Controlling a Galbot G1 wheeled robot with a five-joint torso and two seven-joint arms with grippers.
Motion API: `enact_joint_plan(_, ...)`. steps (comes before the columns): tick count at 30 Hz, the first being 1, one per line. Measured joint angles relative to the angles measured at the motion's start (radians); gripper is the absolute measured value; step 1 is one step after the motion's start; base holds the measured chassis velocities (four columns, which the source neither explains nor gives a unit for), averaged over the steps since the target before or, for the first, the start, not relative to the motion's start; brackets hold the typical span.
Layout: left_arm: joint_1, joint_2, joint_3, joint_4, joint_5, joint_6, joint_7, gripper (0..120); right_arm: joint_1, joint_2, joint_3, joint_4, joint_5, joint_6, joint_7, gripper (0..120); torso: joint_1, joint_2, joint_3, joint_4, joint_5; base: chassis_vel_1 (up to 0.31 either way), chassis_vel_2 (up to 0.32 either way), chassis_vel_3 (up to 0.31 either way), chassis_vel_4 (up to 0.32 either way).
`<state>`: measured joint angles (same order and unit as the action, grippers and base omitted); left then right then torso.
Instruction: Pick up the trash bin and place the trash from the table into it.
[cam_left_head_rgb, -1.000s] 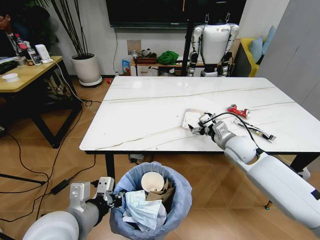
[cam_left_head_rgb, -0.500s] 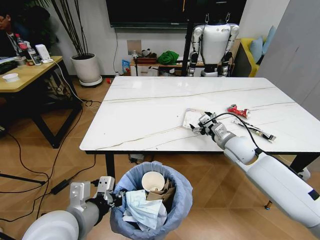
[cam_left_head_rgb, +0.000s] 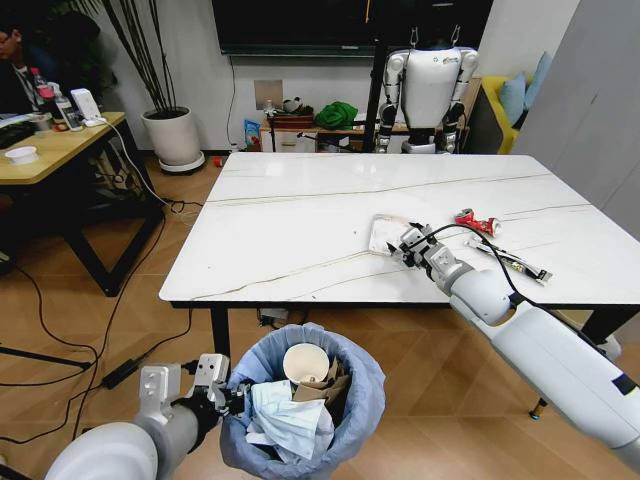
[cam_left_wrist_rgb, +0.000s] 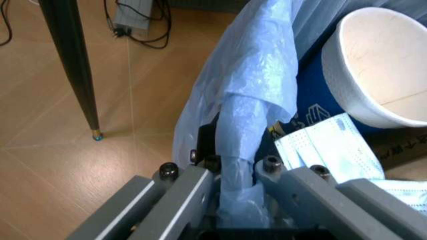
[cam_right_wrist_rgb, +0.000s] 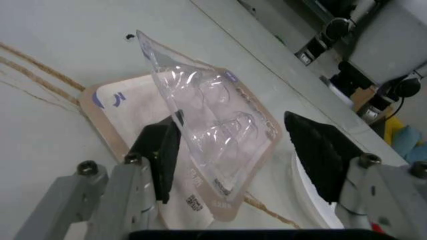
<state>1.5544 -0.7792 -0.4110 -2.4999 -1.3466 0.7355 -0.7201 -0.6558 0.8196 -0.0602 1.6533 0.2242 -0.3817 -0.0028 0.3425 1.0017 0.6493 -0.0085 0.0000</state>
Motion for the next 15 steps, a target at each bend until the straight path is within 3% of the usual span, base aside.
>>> enact_joint_plan(15,0.004,0.003,-0.002,0.0,0.001,0.0,0.001,0,-0.004,0.0,-0.001,-0.011,0.005,0.009,0.001,0,0.0,0.0,0.0,0.0,0.0,0.0,0.0,0.0,0.0)
